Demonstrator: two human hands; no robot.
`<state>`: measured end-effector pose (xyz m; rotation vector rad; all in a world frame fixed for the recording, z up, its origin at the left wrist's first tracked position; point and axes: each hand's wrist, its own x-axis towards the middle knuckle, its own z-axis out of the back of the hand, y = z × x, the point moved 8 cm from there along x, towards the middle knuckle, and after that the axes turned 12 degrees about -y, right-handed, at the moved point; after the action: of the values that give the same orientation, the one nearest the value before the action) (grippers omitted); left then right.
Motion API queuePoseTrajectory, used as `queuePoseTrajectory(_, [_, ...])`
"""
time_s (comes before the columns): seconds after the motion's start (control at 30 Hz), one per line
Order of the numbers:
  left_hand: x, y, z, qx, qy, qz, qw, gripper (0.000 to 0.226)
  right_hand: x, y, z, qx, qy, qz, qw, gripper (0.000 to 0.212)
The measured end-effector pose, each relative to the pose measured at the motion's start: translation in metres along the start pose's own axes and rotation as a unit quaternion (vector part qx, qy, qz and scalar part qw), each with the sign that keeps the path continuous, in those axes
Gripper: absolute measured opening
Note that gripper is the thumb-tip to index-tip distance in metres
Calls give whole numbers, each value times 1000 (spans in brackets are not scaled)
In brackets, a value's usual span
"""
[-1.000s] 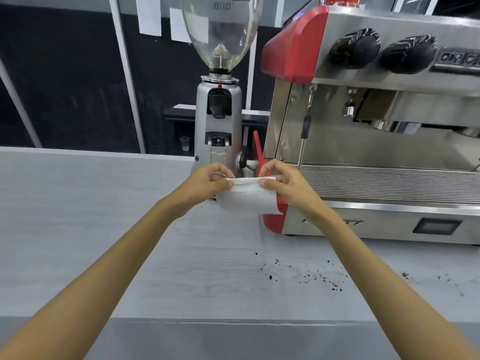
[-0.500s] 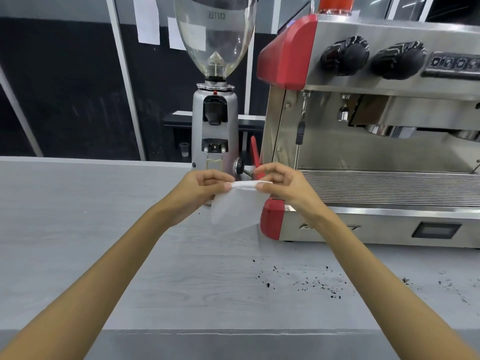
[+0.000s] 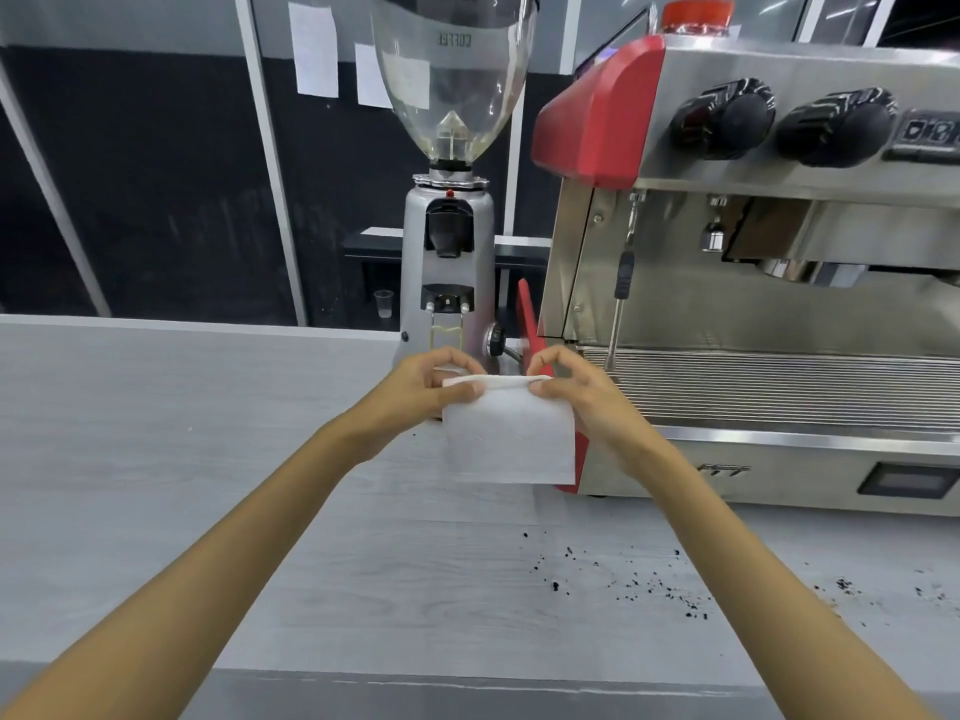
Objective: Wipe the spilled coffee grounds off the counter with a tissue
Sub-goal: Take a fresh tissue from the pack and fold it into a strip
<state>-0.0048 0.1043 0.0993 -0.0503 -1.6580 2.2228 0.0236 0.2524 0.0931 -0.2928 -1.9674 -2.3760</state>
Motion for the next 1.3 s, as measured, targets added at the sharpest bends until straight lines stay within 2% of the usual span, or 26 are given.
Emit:
queuePoseTrajectory(0.13, [-1,-5,3,-92,32,34,995,10,2,3,-9,95,43,-17,994,13])
queuePoseTrajectory(0.27, [-2,-7,5,-131,47,39,990,18,5,11,-6,88,43,-7,995,9])
queuePoseTrajectory(0.33, [0,-8,11,-107,11,20,994,13,8,14,-4,44,26,14,999,10])
queuePoseTrajectory(0.43, [4,-11,21,-48,-48,-21,997,24,8,20,-2,-24,1,35,999,17])
queuePoseTrajectory(0.5, [5,-12,26,7,-78,-34,996,23,8,27,-1,-76,-19,68,995,17])
queuePoseTrajectory(0.57, [5,-9,27,55,-87,-21,994,12,8,30,-3,-115,-24,95,989,7])
queuePoseTrajectory(0.63, [4,-7,26,80,-77,-5,994,11,7,29,-7,-123,-13,98,987,6])
queuePoseTrajectory(0.7, [2,-7,24,29,-52,15,998,12,7,27,-10,-73,4,87,994,7])
queuePoseTrajectory(0.83, [-7,-13,18,-172,20,62,983,9,5,25,-15,125,50,2,991,10])
queuePoseTrajectory(0.9, [-10,-15,15,-196,39,61,978,10,2,25,-18,158,78,-30,984,10])
queuePoseTrajectory(1.0, [-11,-17,16,-209,44,46,976,12,-2,28,-17,160,89,-28,983,4])
queuePoseTrajectory(1.07, [-13,-18,15,-203,52,37,977,11,-2,29,-11,116,69,-2,991,2])
queuePoseTrajectory(1.2, [-12,-19,18,-129,21,5,991,11,1,30,-2,35,10,37,999,29])
queuePoseTrajectory(1.23, [-10,-16,20,-92,1,1,996,17,1,31,0,16,-8,43,999,30])
queuePoseTrajectory(1.3, [-6,-12,23,-21,-39,-6,999,27,0,34,1,-29,-35,60,997,21])
